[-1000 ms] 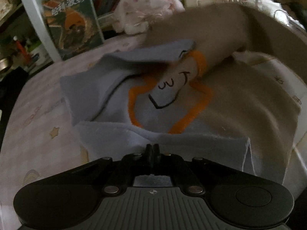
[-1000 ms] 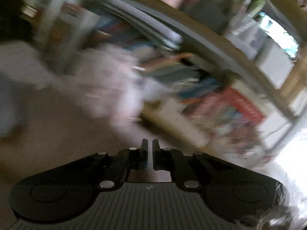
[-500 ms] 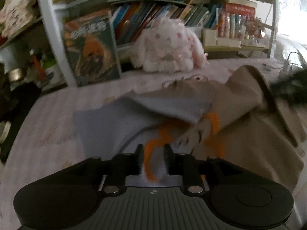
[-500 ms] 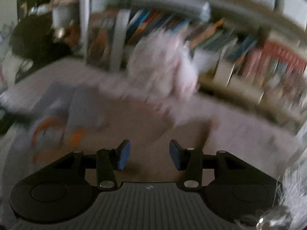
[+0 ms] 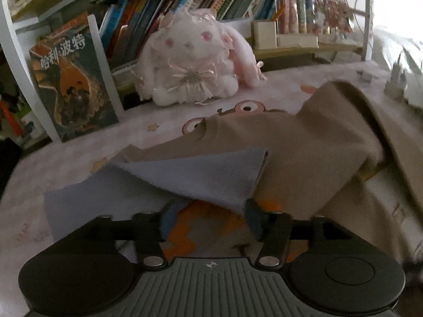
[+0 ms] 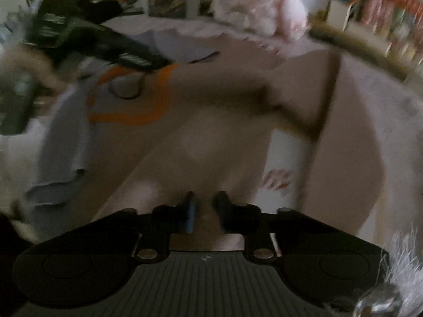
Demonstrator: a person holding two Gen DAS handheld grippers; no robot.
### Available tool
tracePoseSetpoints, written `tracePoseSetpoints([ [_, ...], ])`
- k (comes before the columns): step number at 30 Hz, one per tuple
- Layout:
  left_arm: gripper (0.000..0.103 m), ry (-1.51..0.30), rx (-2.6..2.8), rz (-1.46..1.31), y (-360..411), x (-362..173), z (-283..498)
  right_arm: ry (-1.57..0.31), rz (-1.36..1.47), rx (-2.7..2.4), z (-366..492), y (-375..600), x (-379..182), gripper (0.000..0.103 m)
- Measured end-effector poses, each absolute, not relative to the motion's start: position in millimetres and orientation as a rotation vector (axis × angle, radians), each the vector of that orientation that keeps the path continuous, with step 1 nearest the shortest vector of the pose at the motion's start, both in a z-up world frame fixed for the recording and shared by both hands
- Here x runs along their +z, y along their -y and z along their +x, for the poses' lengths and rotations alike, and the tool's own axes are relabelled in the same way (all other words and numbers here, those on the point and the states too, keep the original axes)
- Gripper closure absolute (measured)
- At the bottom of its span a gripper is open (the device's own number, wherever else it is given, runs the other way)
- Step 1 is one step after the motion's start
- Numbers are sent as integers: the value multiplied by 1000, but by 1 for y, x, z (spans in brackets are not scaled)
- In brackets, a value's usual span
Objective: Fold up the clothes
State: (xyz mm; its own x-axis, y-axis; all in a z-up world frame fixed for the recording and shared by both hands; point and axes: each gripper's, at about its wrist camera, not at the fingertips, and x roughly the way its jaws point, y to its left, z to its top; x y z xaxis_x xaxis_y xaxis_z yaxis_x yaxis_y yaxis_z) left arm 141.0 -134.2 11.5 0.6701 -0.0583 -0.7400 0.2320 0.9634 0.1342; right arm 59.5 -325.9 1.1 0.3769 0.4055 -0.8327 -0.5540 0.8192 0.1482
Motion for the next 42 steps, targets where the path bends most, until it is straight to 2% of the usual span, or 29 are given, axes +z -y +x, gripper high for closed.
tracePoseSetpoints([
  [4, 28, -847, -189, 51, 130, 22, 143, -1065, -150, 693, 51, 324, 3, 89],
  [8, 28, -916, -184, -130, 125, 14, 149, -1099, -177, 797, 45, 313, 5, 89],
  [11, 33, -947, -93, -275, 116, 2, 160, -1094, -217, 821, 43, 307, 6, 89],
  [12, 39, -948, -73, -329, 112, -2, 162, -1092, -226, 822, 42, 305, 7, 89],
  [13, 52, -952, -67, -392, 106, -5, 165, -1092, -224, 820, 42, 305, 7, 89],
  [14, 72, -955, -61, -455, 100, -9, 167, -1092, -221, 818, 42, 305, 8, 89],
  [16, 101, -960, -53, -560, 88, -13, 168, -1090, -215, 816, 40, 306, 8, 89],
  [19, 101, -905, -62, -634, 66, 0, 159, -1086, -208, 814, 39, 307, 8, 89],
  [23, 101, -787, 10, -577, -1, 48, 127, -1081, -207, 814, 37, 311, 7, 89],
  [28, 101, -742, 312, -296, -108, 95, 96, -1074, -220, 786, 37, 308, 5, 89],
  [33, 101, -781, 535, -38, -181, 105, 95, -1062, -225, 710, 30, 302, 6, 89],
  [37, 94, -790, 619, 11, -215, 100, 101, -1063, -222, 620, 25, 294, 7, 89],
  [42, 92, -782, 700, 44, -234, 101, 95, -1043, -264, 525, 15, 279, 6, 89],
])
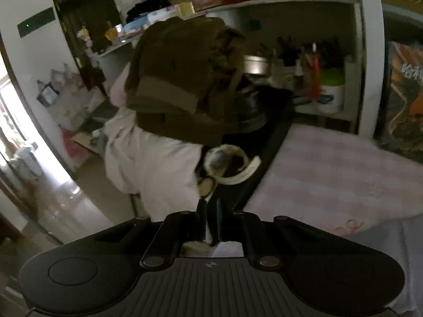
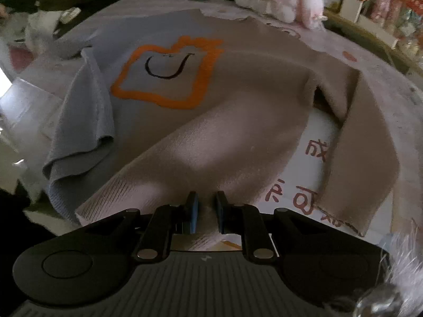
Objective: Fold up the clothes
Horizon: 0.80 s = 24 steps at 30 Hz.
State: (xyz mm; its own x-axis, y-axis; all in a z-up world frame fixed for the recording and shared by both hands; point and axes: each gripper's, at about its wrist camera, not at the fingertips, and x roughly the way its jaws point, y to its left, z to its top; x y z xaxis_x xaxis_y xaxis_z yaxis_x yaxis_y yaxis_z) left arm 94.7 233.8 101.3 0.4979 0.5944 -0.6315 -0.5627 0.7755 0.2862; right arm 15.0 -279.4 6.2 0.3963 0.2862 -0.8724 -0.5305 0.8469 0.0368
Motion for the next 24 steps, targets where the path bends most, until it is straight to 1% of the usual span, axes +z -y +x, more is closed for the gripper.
tracePoseSetpoints([
  [1, 89, -773, 668, 66, -226, 102, 91, -1037, -268, 509, 14, 277, 6, 89],
  [3, 76, -757, 546, 79, -199, 102, 81, -1031, -257, 478, 12, 275, 5, 89],
  [5, 45, -778, 376, 24, -165, 95, 72, -1025, -247, 449, 10, 274, 4, 89],
  [6, 42, -793, 279, -15, -147, 88, 67, -1025, -241, 439, 10, 273, 4, 89],
  [10, 42, -887, 19, -150, -79, 63, 53, -1014, -233, 413, 7, 271, 3, 89],
  [13, 42, -957, -81, -300, -52, 46, 42, -1002, -224, 401, 5, 272, 3, 89],
  [17, 42, -1043, -120, -521, -56, 26, 33, -991, -205, 383, 3, 272, 2, 89],
  [18, 43, -1058, -109, -570, -61, 21, 32, -989, -200, 379, 2, 272, 2, 89],
  [19, 46, -1064, -96, -618, -66, 17, 30, -988, -193, 377, 2, 273, 2, 89],
  [24, 46, -1060, -61, -757, -75, 6, 17, -997, -181, 399, 5, 276, 2, 89],
])
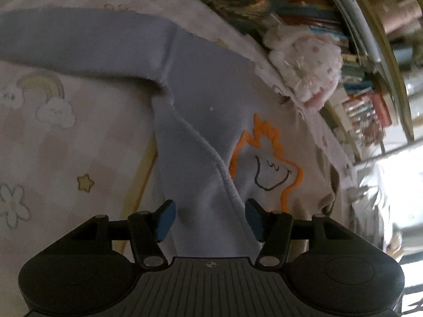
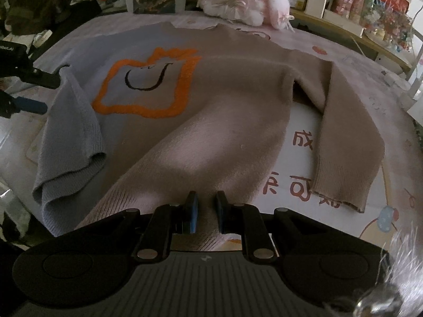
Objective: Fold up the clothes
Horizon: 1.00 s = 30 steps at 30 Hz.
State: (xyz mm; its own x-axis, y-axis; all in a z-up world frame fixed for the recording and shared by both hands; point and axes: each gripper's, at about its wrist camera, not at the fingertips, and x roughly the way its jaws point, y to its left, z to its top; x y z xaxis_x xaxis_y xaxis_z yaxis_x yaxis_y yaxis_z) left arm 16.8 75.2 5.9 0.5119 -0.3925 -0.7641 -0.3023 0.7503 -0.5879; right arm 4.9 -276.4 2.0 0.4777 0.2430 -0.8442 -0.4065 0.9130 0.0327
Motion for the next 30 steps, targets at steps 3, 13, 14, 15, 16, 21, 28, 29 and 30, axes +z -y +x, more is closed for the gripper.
tracePoseSetpoints([
  [3, 46, -1052, -68, -762, -64, 4, 19, -1002, -188, 422, 7, 278, 2, 89],
  [13, 43, -1052, -42, -565, -24, 22, 41, -1002, -172, 460, 9, 285, 2, 89],
  [14, 43, -1077, -42, -540, -20, 20, 47, -1001, -173, 462, 9, 286, 2, 89],
  [15, 43, -1099, -40, -515, -16, 17, 51, -999, -174, 466, 8, 286, 2, 89],
  [16, 43, -1115, -34, -495, -12, 14, 55, -998, -176, 470, 8, 286, 2, 89],
  [21, 46, -1125, 39, -367, 7, 2, 61, -993, -186, 510, 9, 290, 2, 89],
  [28, 100, -1049, 64, -333, 2, 14, 38, -998, -170, 570, 12, 299, 2, 89],
  [29, 100, -1029, 61, -359, -5, 20, 29, -1000, -170, 579, 12, 300, 2, 89],
  [30, 100, -1013, 61, -382, -13, 25, 19, -1002, -173, 586, 13, 301, 2, 89],
])
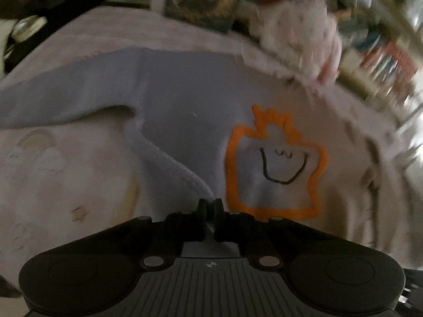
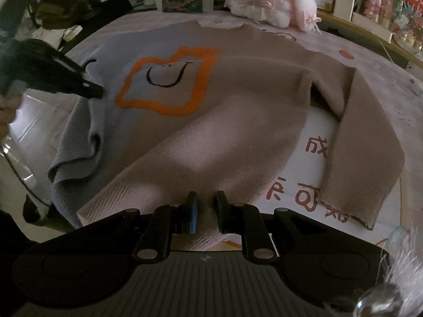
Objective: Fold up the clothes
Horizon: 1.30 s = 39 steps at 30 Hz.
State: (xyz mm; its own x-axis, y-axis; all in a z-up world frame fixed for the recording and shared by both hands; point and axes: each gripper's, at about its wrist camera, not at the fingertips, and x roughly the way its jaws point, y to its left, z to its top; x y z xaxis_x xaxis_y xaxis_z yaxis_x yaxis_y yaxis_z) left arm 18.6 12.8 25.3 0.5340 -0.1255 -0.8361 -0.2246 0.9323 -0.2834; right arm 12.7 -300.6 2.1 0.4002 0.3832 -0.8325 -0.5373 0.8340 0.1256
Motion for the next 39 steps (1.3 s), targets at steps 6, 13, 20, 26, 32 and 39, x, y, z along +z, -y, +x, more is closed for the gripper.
tracePoseSetpoints([
  [6, 100, -1051, 236, -482, -89, 21, -43, -1013, -183, 611, 14, 302, 3, 89],
  [13, 45, -947, 163, -591, -110, 19, -50, -1054, -174, 573, 18, 304, 7, 92],
  [20, 65, -1035, 99, -302, -75, -6, -21, -1081, -104, 471, 16, 310, 7, 92],
  [26, 98, -982, 60, -211, -81, -8, -2, -1092, -81, 426, 7, 305, 7, 98],
  [32, 98, -956, 101, -218, -106, -10, 26, -1034, -84, 421, 14, 282, 3, 99],
  [39, 98, -965, 76, -173, -102, -13, 34, -1029, -159, 446, 12, 253, 0, 99],
])
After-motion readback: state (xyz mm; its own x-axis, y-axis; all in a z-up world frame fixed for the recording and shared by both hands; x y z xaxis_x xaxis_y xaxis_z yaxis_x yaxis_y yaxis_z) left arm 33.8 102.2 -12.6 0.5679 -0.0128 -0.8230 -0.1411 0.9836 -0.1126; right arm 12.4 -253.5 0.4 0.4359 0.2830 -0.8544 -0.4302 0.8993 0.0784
